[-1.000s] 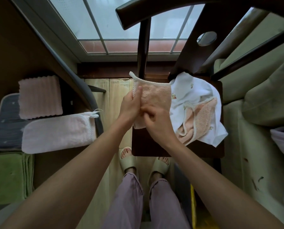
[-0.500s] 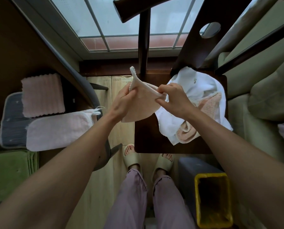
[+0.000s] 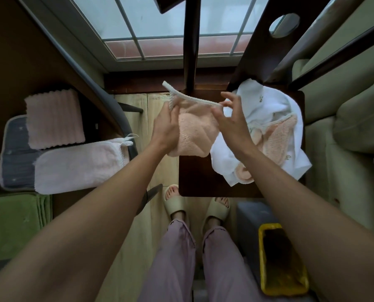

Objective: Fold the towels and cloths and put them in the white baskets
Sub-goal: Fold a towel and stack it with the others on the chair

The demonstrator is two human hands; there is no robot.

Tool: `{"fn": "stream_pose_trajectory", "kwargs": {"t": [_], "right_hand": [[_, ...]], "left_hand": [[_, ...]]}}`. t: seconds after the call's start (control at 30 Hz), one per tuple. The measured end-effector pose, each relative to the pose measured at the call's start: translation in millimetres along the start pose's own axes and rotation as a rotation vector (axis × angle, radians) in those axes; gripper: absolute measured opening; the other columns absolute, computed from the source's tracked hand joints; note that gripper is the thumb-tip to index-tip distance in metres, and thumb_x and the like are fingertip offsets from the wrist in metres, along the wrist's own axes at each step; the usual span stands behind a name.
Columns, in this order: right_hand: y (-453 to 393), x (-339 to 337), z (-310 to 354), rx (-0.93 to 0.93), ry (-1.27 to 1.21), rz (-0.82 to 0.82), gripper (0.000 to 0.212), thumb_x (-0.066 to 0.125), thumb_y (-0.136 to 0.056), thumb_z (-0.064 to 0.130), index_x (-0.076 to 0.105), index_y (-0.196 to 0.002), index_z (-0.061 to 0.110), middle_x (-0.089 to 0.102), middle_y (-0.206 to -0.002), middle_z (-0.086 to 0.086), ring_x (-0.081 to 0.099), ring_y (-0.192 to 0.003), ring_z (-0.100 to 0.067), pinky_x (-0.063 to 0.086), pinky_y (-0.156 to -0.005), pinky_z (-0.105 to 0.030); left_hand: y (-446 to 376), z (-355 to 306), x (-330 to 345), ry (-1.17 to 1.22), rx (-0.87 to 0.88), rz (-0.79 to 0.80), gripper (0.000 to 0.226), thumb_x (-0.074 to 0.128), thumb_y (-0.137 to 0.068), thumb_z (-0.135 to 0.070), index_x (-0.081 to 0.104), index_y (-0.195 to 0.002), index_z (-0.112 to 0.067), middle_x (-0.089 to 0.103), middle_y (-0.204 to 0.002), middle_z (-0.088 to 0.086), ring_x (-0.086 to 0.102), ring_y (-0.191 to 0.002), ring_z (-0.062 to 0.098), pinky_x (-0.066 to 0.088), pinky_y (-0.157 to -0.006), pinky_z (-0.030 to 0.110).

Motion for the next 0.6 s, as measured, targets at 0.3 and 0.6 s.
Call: {"fn": "stream_pose_trajectory", "kwargs": {"t": [0.3, 0.6], "right_hand": [[18, 40, -65, 0.411, -0.214, 0.106, 0.038, 0.06, -0.092, 0.035, 0.055, -0.12, 0.009, 0.065, -0.111, -0.004, 0.064, -0.103, -0.02, 0.056, -0.084, -0.036], [-45, 42, -81, -0.424, 1.228, 0.122, 0.044, 0.038, -0.1, 0.036, 0.049, -0.136, 0.012, 0.052, -0.133, -0.011, 0.038, -0.134, -0.029, 0.008, -0.119, -0.042]], "left_hand": [[4, 37, 8, 0.174, -0.116, 0.0, 0.028, 0.036, -0.103, -0.038, 0.051, -0.12, -0.021, 0.062, -0.111, 0.004, 0.061, -0.1, 0.019, 0.054, -0.089, 0.041], [-34, 97, 9, -0.179, -0.164, -0.24, 0.037, 0.038, -0.101, -0.041, 0.044, -0.123, -0.012, 0.053, -0.097, -0.005, 0.059, -0.088, 0.019, 0.053, -0.079, 0.042]]}}
Point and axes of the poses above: each hand's wrist, its own y-axis away from the middle knuckle, its own x-axis out of the palm, z = x × y, the point moved 7 cm from there along -y, towards the middle knuckle
